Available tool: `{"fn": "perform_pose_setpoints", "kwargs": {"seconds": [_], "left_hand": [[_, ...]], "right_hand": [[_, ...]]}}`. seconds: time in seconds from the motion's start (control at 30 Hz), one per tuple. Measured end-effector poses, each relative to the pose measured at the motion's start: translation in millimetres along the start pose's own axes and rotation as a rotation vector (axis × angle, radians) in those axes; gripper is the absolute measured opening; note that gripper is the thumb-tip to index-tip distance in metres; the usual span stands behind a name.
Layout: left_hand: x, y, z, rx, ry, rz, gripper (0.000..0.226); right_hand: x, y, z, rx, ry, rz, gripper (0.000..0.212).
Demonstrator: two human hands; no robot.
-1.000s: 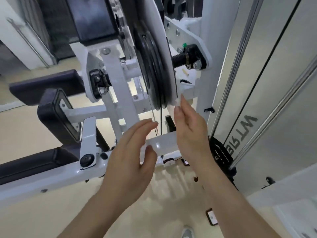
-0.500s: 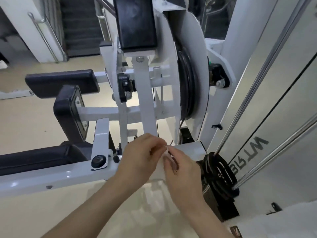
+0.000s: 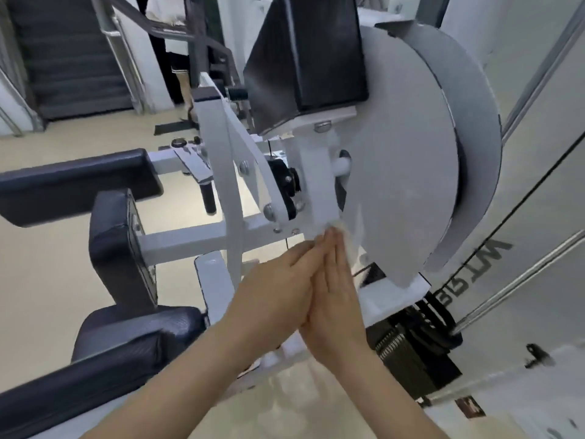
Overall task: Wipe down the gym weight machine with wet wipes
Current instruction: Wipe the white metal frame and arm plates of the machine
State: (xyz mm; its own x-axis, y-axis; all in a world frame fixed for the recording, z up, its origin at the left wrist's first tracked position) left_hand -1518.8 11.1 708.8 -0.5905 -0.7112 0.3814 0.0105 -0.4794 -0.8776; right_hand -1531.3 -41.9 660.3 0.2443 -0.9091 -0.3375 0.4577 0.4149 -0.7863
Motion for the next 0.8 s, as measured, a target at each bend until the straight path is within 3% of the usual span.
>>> {"fn": "perform_pose_setpoints", "kwargs": {"seconds": [0.07,0.13,0.23,0.33,0.43,0.53,0.63,0.73,0.8], "left_hand": [[-3,-33,-9,0.067,0.125,0.042,0.053],[-7,-67,-13,0.206,0.241,0.007,0.043],[-14,-95,-12,0.331,0.321,-0.048,0.036],[-19,-97,4,0.339,0.319,0.019,0.047],[-15,-87,21,0.291,0.374,0.148,0.054],[-23,-90,26,0.289,0.366,0.012,0.054],[-41,-97,20,0.284,0.367,-0.201,0.055],[-71,-104,17,0.304,0.334,-0.293,0.056],[-96,-104,20,0.307,0.294,-0.277,0.062]], "right_hand": [[-1,-19,44,0.037,0.033,0.072,0.068],[0,-37,75,0.068,0.037,0.077,0.061],[14,-42,67,0.092,0.148,0.078,0.059],[25,-48,29,0.341,0.293,0.123,0.049],[36,-56,44,0.503,0.358,0.369,0.037],[34,-83,71,0.562,0.390,0.560,0.028],[-29,-121,77,0.543,0.026,0.308,0.023],[-97,-94,87,0.255,-0.391,-0.147,0.021],[-107,-65,95,0.053,-0.491,-0.483,0.033]]}}
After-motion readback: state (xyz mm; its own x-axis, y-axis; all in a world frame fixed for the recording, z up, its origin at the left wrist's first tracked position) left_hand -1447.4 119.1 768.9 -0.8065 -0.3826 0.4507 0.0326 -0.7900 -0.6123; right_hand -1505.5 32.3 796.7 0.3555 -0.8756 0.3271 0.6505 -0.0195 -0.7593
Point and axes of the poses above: each hand's wrist, its own z-axis towards the middle knuckle, its own y-axis out of the palm, x = y × z, the point moved 10 cm from there along z, towards the middle knuckle, and after that the axes turned 1 degree about x, right-handed, at the moved point
